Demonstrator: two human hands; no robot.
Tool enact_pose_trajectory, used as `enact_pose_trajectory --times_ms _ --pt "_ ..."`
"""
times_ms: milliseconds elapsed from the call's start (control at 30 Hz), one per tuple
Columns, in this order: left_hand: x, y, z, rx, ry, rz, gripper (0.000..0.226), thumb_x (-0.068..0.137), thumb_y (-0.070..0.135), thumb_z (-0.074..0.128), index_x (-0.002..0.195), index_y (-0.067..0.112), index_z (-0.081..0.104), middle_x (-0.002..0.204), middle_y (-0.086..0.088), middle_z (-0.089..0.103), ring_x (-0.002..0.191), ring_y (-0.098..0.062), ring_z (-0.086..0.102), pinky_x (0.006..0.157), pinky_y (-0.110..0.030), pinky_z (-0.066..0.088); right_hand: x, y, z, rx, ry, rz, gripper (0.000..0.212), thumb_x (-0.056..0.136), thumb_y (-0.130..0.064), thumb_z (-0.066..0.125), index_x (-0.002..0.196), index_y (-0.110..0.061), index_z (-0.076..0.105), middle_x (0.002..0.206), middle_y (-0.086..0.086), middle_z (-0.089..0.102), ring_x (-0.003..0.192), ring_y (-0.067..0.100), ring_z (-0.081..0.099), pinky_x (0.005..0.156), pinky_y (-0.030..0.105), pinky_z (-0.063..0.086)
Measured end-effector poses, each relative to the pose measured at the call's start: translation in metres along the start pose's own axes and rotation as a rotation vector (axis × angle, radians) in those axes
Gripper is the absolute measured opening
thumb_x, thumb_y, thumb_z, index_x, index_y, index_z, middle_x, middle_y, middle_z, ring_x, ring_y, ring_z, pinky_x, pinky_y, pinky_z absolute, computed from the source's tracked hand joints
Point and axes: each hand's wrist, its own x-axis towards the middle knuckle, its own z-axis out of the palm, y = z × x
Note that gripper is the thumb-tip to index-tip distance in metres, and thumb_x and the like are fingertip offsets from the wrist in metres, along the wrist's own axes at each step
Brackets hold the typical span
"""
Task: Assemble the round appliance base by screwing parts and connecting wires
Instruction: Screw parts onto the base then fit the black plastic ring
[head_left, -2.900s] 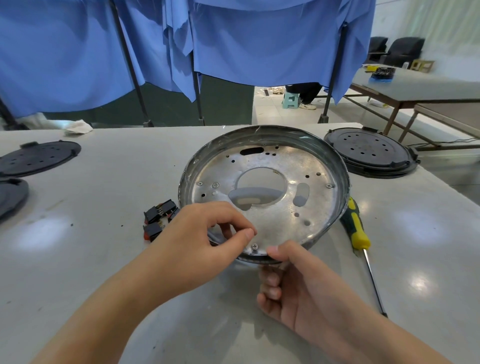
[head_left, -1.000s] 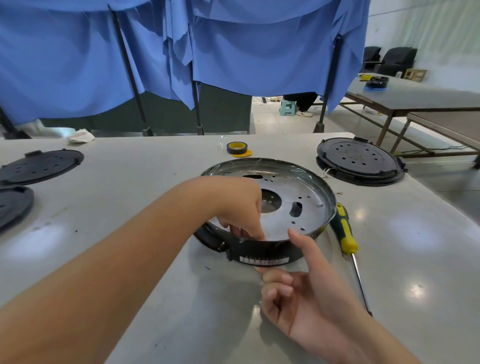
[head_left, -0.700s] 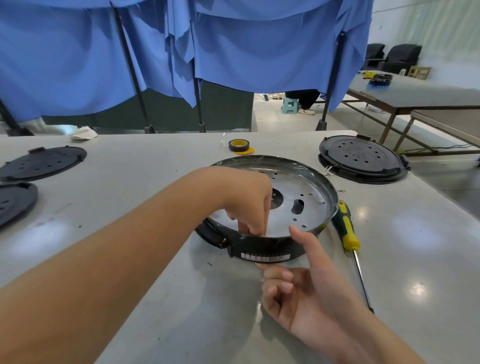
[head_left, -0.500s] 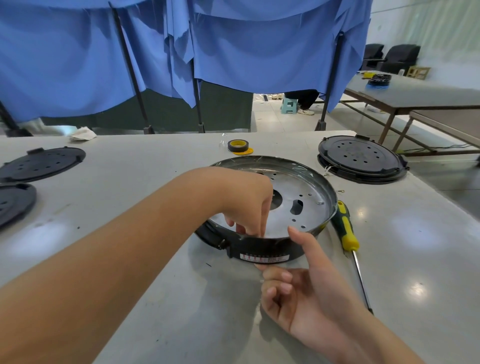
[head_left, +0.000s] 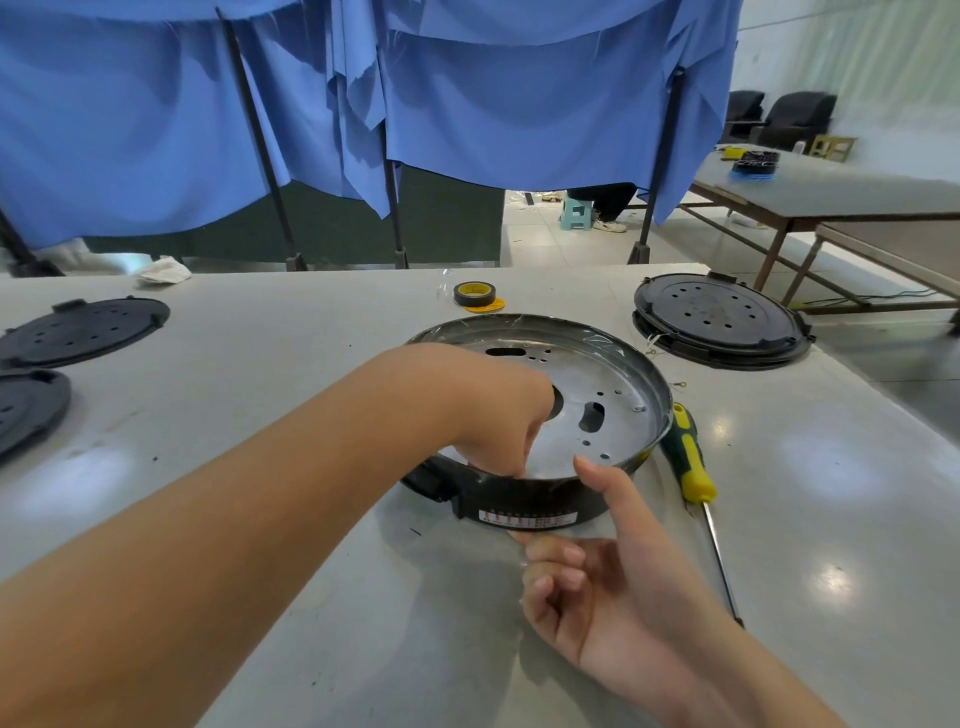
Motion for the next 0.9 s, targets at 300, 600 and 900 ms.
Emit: enact_pose_trajectory --times_ms 300,600,900 --pt "0.0019 0.0034 -0.0066 0.054 -0.100 -0.063 0.012 0.093 0.022 0.052 0.094 0.016 0.062 0.097 -0.003 0.069 0.085 -0.018 0.063 0.065 -0.024 0.049 -0.0004 0.0008 0.0010 -0.033 0.004 -0.025 0.064 0.057 -0.041 0.080 0.102 0.000 0.062 0.056 -0.002 0.024 0.044 0.009 0.026 0.043 0.021 0.042" --pt "0.0068 -0.0002 -0.0069 -0.012 -0.125 -0.102 0.021 0.092 0.024 0.056 0.072 0.018 0.055 0.070 0.003 0.059 0.061 -0.008 0.053 0.047 -0.016 0.039 -0.0001 0.0021 0.0040 -0.061 0.025 -0.039 0.068 0.054 -0.042 0.080 0.105 -0.004 0.056 0.056 -0.003 0.023 0.042 0.009 0.025 0.042 0.022 0.042" --pt "0.0082 0.0033 -0.0069 0.023 -0.193 -0.129 0.029 0.093 0.024 0.048 0.066 0.017 0.048 0.074 -0.005 0.051 0.066 -0.015 0.044 0.057 -0.025 0.034 -0.0007 0.0013 0.0024 -0.061 0.025 -0.039 0.075 0.052 -0.043 0.080 0.111 -0.003 0.055 0.056 -0.002 0.024 0.041 0.009 0.026 0.043 0.022 0.042"
